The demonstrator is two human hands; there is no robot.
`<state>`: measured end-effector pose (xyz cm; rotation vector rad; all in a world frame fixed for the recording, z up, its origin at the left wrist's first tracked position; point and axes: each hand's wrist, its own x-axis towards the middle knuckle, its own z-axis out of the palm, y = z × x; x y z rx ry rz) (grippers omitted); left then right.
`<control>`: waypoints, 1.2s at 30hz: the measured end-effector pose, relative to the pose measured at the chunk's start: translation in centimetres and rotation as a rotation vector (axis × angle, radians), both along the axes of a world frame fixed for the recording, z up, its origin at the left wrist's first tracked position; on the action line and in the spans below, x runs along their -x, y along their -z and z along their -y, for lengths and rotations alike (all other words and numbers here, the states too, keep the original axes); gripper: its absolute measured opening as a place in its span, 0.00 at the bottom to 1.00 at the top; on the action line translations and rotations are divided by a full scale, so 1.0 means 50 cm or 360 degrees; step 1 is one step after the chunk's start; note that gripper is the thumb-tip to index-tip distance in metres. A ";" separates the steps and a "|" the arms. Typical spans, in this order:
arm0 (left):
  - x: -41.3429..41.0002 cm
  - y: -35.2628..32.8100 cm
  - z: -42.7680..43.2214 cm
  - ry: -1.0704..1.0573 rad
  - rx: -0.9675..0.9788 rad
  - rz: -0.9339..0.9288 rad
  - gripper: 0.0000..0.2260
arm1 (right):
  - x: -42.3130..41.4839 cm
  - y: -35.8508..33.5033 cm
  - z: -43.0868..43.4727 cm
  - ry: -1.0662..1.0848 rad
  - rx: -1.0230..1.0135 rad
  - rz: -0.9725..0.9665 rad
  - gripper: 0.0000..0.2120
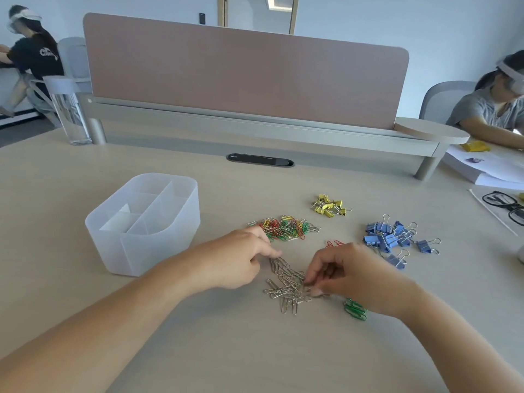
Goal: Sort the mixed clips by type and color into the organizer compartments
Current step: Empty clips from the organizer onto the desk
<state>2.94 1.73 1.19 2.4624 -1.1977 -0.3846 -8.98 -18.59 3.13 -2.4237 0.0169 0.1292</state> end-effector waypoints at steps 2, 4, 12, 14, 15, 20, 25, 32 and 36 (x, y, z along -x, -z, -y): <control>0.002 -0.001 0.004 0.0062 0.0024 0.0009 0.20 | -0.007 0.010 -0.021 0.0006 -0.0014 0.0131 0.07; 0.005 -0.005 0.007 0.0087 0.0078 0.0013 0.19 | -0.011 0.014 -0.025 0.0012 -0.0132 0.0169 0.08; 0.001 -0.027 -0.019 -0.0034 -0.0146 -0.0169 0.37 | -0.003 0.011 0.006 0.0026 -0.0021 0.0076 0.23; 0.008 -0.031 -0.027 -0.0019 -0.0229 -0.0239 0.45 | -0.003 0.009 -0.002 -0.0015 0.0100 0.0042 0.27; 0.012 -0.030 -0.026 -0.0002 -0.0243 -0.0235 0.45 | -0.004 0.009 -0.007 -0.0024 0.0134 0.0039 0.27; 0.024 -0.007 0.008 -0.0057 0.0090 -0.0267 0.24 | -0.016 0.019 -0.037 0.0127 0.0003 0.0175 0.16; 0.017 -0.007 0.001 -0.0207 0.0262 -0.0372 0.16 | -0.020 0.023 -0.036 0.0226 -0.0117 0.0182 0.13; 0.025 -0.016 -0.009 -0.0276 -0.0039 -0.0209 0.39 | -0.010 0.025 -0.019 0.0090 0.0044 0.0003 0.34; 0.056 -0.007 0.002 -0.0159 -0.0029 -0.0136 0.35 | -0.010 0.026 -0.036 -0.0024 0.0157 0.0018 0.36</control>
